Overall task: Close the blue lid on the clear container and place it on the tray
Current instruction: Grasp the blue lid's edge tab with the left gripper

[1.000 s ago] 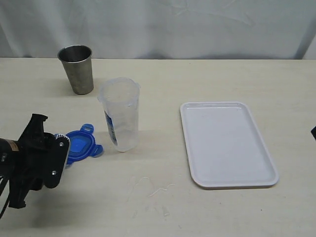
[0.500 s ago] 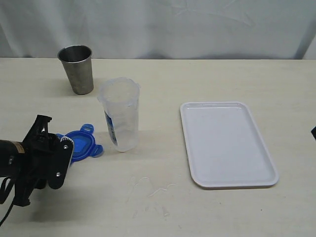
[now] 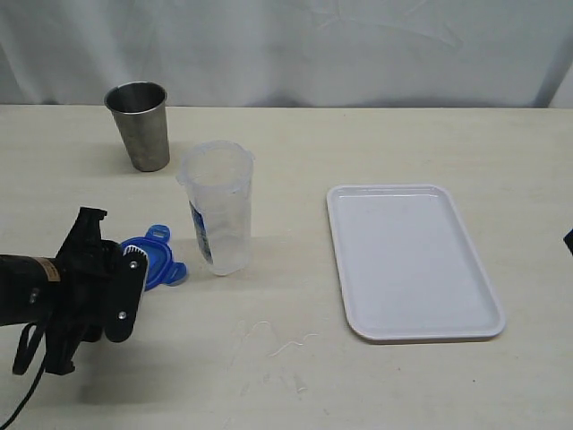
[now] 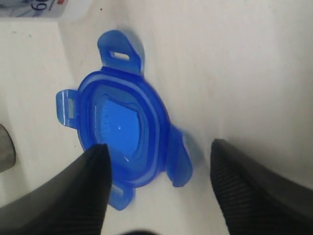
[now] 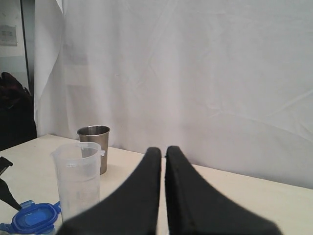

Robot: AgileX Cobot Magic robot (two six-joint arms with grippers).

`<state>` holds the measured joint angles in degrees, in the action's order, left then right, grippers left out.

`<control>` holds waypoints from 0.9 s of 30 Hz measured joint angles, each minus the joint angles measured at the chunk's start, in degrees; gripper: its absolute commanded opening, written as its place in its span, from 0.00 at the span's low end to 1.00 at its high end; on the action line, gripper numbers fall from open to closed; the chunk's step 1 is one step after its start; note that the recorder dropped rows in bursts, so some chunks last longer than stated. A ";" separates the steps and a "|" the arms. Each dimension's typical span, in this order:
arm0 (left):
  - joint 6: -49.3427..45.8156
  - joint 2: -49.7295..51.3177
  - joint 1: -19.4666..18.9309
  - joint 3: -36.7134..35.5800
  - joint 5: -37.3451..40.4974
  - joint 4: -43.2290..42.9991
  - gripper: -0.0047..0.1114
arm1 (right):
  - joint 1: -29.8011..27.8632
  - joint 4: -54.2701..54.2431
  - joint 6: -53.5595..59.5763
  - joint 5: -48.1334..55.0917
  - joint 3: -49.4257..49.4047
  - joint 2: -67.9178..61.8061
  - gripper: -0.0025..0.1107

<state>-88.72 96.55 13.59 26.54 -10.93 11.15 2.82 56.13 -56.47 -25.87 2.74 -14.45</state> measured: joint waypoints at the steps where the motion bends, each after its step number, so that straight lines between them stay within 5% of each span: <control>1: 0.00 0.00 0.00 0.00 0.00 0.00 0.49 | 0.00 0.00 0.00 0.00 0.00 0.00 0.06; 12: -1.52 5.64 0.00 0.66 -6.89 -0.25 0.50 | 0.00 0.12 0.00 0.21 0.00 0.00 0.06; 27: -1.64 5.64 0.00 1.11 -4.43 -0.30 0.50 | 0.00 0.12 0.00 0.21 0.00 0.00 0.06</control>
<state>-90.36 102.20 13.59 27.65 -15.37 10.85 2.82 56.24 -56.47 -25.66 2.74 -14.45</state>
